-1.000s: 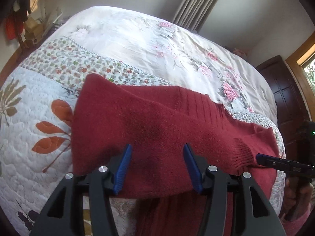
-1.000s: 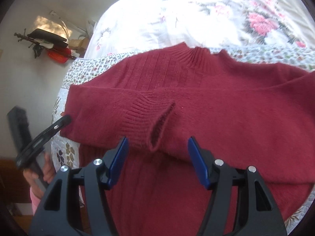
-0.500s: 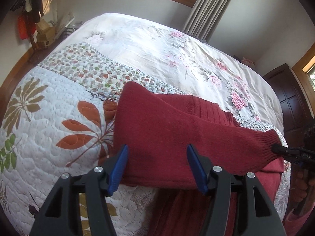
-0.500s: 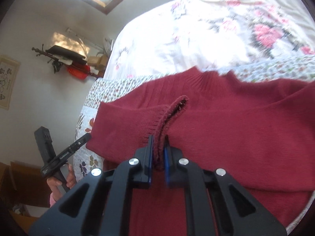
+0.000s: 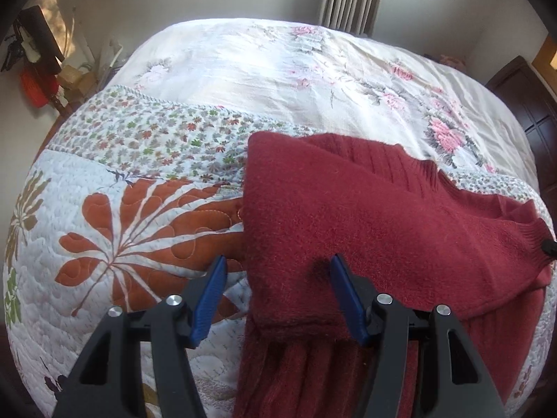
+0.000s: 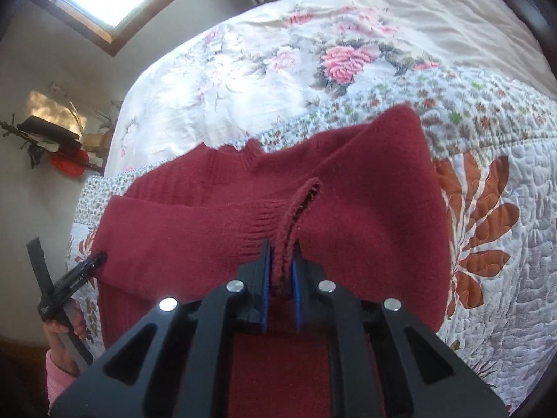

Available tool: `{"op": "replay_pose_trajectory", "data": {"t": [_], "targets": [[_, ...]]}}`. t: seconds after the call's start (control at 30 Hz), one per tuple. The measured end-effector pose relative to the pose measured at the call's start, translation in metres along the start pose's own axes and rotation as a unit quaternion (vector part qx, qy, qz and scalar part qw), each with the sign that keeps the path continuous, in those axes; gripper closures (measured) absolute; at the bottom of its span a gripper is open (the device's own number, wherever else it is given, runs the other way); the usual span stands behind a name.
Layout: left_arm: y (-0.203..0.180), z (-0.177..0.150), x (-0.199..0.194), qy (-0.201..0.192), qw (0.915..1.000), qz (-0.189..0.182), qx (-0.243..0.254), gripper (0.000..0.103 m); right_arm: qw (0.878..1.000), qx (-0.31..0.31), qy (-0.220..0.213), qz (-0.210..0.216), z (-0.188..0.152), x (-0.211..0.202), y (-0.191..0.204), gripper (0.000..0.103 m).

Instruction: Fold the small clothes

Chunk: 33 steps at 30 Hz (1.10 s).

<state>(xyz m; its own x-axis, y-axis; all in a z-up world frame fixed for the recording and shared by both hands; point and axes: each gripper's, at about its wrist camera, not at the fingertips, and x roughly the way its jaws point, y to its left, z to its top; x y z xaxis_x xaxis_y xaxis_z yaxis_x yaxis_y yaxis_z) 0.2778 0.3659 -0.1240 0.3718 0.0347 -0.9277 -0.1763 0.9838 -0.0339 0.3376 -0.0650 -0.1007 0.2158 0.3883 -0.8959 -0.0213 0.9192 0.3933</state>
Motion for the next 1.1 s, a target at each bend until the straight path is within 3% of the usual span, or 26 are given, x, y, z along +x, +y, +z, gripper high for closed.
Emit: {"op": "replay_pose_trajectory", "data": {"t": [0.1,0.17,0.3,0.4,0.57,0.63,0.7,0.77,0.83,0.93,1.1], "targets": [[-0.003,-0.002,0.003,-0.001,0.9999,0.01,0.008,0.039,1.0,-0.01,0.007,-0.009,-0.007,0.004,-0.002,0.086],[-0.004,-0.002,-0.006,-0.002,0.9999,0.008,0.01,0.039,1.0,-0.006,-0.018,0.0,-0.007,-0.014,-0.002,0.086],[-0.009,-0.001,-0.037,-0.038,0.9991,-0.011,0.013,0.036,0.998,-0.029,-0.054,0.027,0.004,-0.047,0.019,0.083],[-0.019,-0.001,-0.039,-0.038,0.9988,-0.018,0.023,0.035,0.997,-0.046,-0.034,0.045,0.003,-0.038,0.034,0.081],[-0.02,-0.009,-0.011,-0.006,0.9996,0.013,0.025,0.035,1.0,-0.01,0.019,-0.002,-0.008,0.006,0.015,0.084],[-0.014,-0.013,0.004,0.018,0.9997,0.006,0.012,0.033,1.0,0.005,0.022,0.011,-0.013,0.014,0.004,0.086],[-0.01,-0.016,0.004,0.011,0.9999,-0.004,0.004,0.032,0.999,0.012,0.018,0.025,-0.015,0.011,0.001,0.086],[-0.01,-0.017,-0.004,0.006,1.0,-0.006,0.003,0.034,0.999,0.017,0.005,0.04,-0.016,-0.003,0.002,0.08],[-0.007,-0.019,-0.019,-0.002,0.9997,-0.023,-0.007,0.034,0.999,0.006,-0.021,0.045,-0.021,-0.024,0.005,0.063],[0.0,-0.031,-0.05,-0.019,0.999,-0.039,0.001,0.029,0.998,-0.031,-0.047,0.038,-0.044,-0.059,0.012,0.056],[0.026,-0.088,-0.087,-0.012,0.998,-0.05,0.038,0.024,0.997,-0.057,-0.035,0.045,-0.107,-0.09,0.0,0.049]]}}
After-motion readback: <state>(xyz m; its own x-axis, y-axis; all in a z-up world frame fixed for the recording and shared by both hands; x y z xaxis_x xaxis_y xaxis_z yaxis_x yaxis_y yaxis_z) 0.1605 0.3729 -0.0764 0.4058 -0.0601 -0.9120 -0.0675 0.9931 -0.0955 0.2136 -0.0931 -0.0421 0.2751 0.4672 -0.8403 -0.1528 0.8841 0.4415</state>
